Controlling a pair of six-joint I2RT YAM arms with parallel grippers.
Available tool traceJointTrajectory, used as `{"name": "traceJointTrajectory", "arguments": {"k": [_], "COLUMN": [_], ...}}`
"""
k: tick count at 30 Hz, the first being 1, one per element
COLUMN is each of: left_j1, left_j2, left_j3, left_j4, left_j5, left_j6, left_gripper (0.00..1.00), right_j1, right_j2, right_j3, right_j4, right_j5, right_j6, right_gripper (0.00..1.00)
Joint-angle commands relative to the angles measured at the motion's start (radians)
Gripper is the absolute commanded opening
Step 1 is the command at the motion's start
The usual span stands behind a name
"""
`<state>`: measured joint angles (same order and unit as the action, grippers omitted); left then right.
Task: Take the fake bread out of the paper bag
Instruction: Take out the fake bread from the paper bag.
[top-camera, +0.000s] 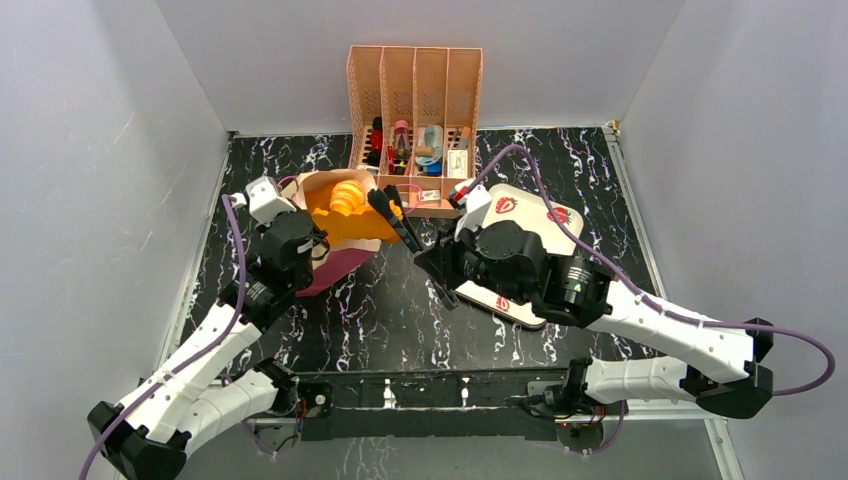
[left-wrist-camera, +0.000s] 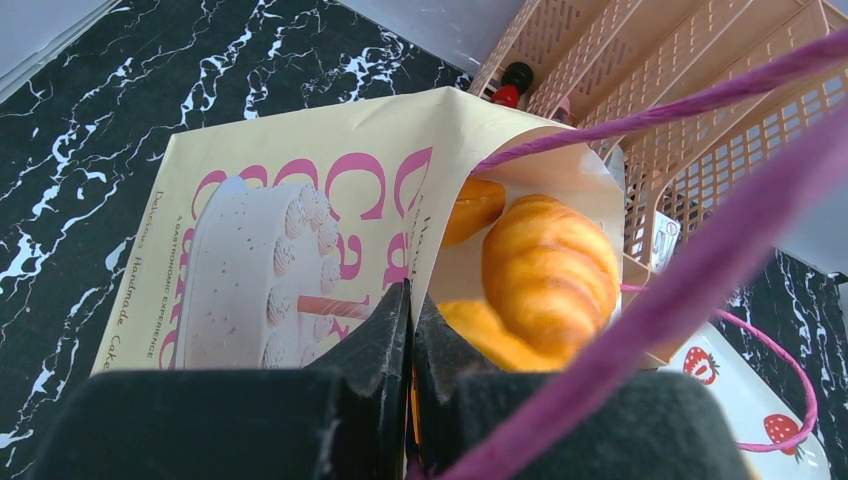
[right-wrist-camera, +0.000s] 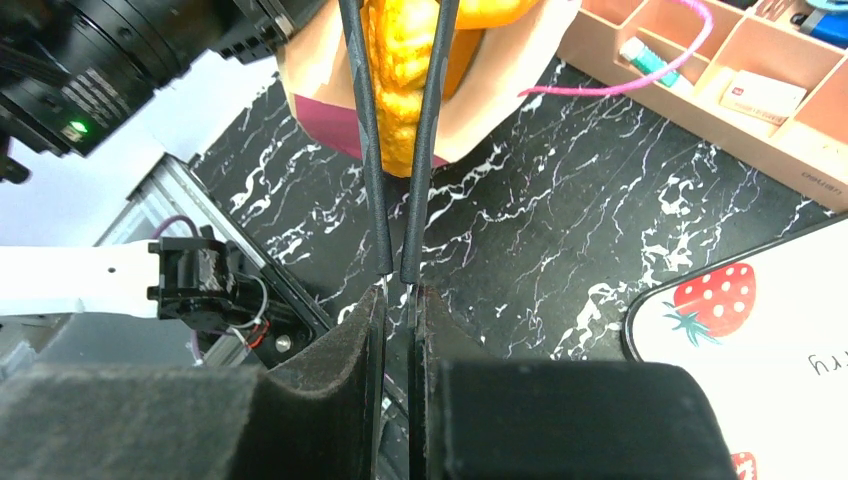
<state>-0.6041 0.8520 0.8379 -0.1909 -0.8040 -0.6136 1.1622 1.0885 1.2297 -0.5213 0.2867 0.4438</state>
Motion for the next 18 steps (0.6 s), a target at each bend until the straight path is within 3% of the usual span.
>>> {"name": "traceJointTrajectory", "arguments": {"k": [1, 18], "left_j1": [0.003, 0.008], "left_j2": [-0.014, -0.002], "left_j3": [0.026, 0.020], "left_j4": [0.022, 0.030], "left_j5": [-0.031, -0.047], "left_j6": [0.004, 0.015], "left_gripper": [0.00, 0.00], "right_j1": [-0.007, -0.007], "right_j2": [-0.044, -0.103], "right_j3": [0.070, 0.067], "right_j4": [0.057, 0.059], "right_j5": [0.039, 0.112], "right_j6": [-0.016, -0.004], "right_gripper": [0.00, 0.00]}}
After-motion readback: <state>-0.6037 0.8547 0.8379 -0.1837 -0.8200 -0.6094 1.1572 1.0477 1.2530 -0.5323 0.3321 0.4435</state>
